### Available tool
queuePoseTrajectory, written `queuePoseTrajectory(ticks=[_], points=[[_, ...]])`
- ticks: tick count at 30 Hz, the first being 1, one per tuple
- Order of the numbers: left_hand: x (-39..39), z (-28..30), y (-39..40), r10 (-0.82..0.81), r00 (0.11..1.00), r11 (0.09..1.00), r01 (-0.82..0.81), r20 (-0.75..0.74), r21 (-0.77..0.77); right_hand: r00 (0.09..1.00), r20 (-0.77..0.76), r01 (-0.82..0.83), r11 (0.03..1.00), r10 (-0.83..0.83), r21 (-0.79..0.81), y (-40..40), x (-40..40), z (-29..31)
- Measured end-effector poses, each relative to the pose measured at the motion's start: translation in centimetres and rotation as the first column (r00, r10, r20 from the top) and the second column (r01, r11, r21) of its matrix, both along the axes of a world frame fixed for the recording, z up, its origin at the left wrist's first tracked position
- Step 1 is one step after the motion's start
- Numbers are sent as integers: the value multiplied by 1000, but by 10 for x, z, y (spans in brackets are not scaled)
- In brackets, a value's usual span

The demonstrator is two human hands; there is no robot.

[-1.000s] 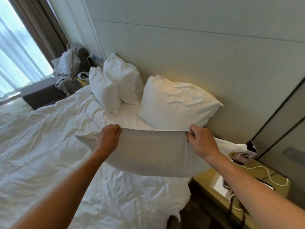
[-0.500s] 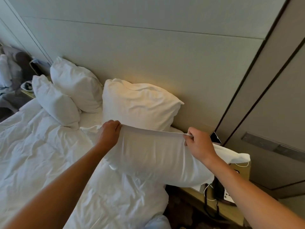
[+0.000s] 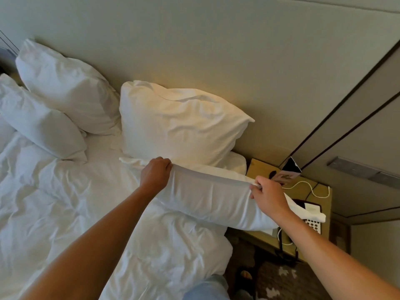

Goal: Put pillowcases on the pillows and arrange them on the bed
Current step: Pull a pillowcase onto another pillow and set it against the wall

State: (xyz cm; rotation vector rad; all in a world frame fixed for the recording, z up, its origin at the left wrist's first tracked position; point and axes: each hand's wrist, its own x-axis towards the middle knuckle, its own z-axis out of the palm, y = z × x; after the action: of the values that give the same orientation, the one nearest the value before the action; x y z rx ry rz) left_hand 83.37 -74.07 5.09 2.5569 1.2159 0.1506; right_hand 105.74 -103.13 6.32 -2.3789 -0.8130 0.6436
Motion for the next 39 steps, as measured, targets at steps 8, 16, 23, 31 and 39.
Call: queuePoseTrajectory(ticks=[8, 16, 23, 31, 39], points=[[-26, -14, 48, -28, 1000, 1000, 28, -13, -14, 999, -26, 21, 998, -23, -58, 49, -15, -13], [-71, 11, 120, 20, 998, 999, -17, -61, 39, 992, -85, -91, 996, 90, 3, 120, -47, -17], [-118, -5, 160, 159, 974, 987, -163, -163, -11, 981, -105, -155, 986, 161, 56, 180, -93, -27], [-141, 10, 204, 176, 975, 984, -169, -140, 56, 956, -168, -232, 971, 239, 58, 223, -102, -20], [-145, -3, 232, 461, 883, 888, -457, 90, -56, 968, 53, -246, 969, 245, 6, 294, -102, -36]])
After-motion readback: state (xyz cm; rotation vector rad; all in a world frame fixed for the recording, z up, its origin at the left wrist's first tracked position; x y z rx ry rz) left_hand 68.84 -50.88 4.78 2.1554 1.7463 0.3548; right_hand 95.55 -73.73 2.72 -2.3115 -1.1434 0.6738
